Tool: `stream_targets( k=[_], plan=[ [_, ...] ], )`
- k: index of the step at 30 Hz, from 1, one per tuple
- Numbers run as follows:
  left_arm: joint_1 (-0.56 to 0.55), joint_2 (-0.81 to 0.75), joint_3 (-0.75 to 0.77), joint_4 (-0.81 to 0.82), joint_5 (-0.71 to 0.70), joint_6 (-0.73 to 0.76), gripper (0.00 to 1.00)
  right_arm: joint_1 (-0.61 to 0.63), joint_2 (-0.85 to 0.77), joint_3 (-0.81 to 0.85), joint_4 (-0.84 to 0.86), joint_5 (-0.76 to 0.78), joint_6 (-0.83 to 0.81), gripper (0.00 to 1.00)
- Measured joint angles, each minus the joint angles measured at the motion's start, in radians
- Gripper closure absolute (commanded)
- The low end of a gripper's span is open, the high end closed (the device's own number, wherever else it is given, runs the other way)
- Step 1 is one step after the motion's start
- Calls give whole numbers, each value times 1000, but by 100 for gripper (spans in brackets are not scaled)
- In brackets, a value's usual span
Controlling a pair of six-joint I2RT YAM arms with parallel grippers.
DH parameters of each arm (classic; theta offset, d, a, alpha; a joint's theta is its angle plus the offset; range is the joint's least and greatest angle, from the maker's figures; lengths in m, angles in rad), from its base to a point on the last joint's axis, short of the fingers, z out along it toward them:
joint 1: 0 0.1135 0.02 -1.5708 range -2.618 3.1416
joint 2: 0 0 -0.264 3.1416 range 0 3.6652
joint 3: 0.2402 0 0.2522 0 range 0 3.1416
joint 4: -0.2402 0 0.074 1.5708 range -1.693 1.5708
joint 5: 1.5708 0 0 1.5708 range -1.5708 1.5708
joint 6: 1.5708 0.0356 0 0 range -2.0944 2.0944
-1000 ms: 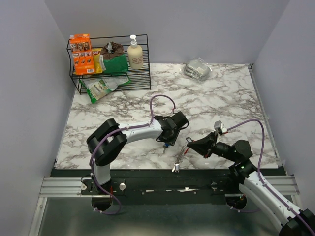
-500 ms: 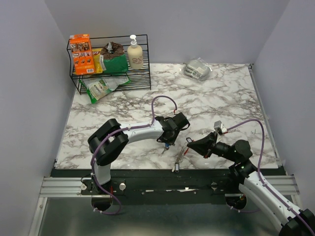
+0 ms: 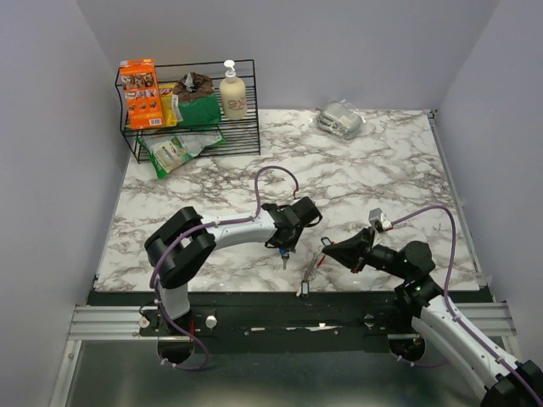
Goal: Put the keys on the keyring
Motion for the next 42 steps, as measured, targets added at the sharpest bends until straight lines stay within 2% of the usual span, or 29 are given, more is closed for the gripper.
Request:
stream_targets(
  k=[14,18,19,31,42],
  plan=[
    [50,-191,-109,50,-7,-43,100,0,0,0,0,-1,0,100],
    [75,-201,-149,92,21,-35,65,0,0,0,0,-1,0,100],
    [82,-201,-161,101,37,-29,64,0,0,0,0,-1,0,100],
    [92,-193,-176,159,203,48,63,0,2,0,0,-1,0,100],
    [92,-146,-176,165,225,60,60,0,-2,0,0,-1,0,100]
  ],
)
